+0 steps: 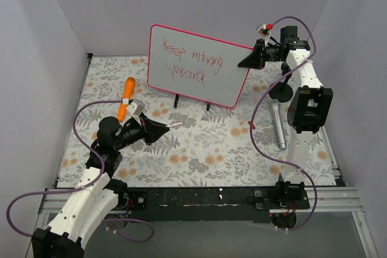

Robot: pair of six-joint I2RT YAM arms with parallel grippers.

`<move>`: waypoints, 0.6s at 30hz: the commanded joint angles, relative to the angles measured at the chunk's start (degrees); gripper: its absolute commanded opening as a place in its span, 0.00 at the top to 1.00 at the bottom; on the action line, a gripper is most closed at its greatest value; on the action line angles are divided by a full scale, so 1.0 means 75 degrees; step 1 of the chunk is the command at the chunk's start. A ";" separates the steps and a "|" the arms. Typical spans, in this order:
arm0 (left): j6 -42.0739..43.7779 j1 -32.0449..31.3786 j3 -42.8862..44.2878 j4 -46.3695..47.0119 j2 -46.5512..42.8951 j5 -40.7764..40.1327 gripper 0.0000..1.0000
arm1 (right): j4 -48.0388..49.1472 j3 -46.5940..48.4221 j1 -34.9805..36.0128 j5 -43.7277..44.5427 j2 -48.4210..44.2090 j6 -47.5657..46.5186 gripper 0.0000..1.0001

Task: Write a sentence on the whiteboard
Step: Put down the whiteboard on the whiteboard stand.

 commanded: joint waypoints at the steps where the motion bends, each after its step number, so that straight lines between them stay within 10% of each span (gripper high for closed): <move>1: 0.0114 0.0045 0.0049 0.0013 -0.0128 -0.0111 1.00 | -0.0456 0.0010 0.0101 -0.0378 -0.0080 -0.0356 0.99; 18: 0.0126 0.0045 0.0061 0.0013 -0.0116 -0.0123 1.00 | -0.1312 0.0419 0.0101 0.0032 0.0318 -0.1176 0.99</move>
